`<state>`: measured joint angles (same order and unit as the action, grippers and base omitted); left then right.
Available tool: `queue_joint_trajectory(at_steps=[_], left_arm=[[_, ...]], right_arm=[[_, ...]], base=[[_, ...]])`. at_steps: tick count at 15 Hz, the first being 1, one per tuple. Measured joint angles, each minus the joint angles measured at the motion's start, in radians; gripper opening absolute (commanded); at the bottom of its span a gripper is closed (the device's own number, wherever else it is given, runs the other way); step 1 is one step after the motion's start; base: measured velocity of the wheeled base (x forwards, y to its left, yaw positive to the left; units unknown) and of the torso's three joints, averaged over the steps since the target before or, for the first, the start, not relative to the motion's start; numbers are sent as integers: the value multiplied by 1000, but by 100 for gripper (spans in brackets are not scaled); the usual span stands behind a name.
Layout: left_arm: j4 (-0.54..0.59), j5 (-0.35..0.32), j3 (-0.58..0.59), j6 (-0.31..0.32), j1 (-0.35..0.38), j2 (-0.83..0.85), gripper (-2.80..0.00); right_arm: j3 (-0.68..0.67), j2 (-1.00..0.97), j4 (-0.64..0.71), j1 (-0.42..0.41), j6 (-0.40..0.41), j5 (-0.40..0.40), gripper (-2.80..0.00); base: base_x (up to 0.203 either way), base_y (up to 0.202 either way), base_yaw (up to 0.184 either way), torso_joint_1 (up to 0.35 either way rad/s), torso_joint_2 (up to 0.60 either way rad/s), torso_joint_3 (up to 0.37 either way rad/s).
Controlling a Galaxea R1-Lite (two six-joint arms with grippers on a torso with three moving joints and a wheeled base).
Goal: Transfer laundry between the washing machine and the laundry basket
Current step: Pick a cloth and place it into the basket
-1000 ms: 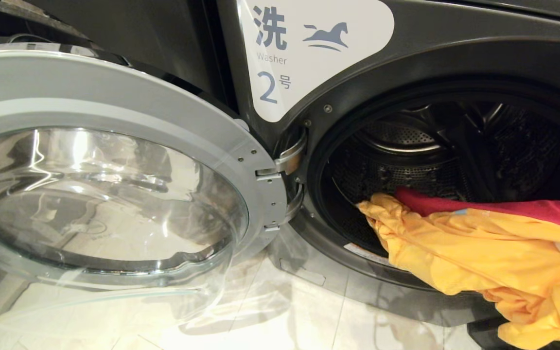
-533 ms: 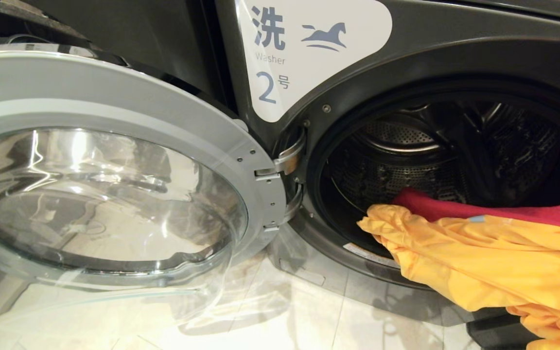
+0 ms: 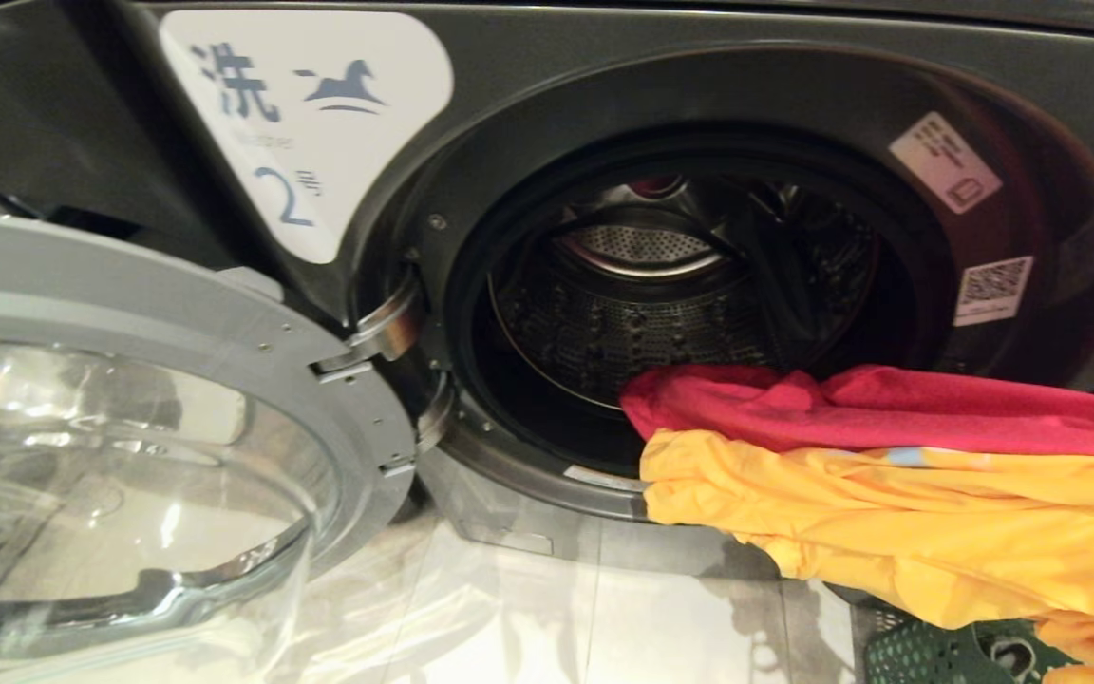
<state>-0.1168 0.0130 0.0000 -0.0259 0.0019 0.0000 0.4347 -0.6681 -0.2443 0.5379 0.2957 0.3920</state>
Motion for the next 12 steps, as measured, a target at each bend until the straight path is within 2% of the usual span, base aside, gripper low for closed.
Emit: queue_joint_trajectory(at_steps=[7,12], left_arm=[[0,0,0,0,1,0,-280],[0,0,0,-1,0,0,-280]], right_arm=[[43,5,2,-5,1,19,-280],[111,1,2,-9,2,86,-280]], base=[[-1,8,-159,2,3,1],[0,0,-12,2,1,0]])
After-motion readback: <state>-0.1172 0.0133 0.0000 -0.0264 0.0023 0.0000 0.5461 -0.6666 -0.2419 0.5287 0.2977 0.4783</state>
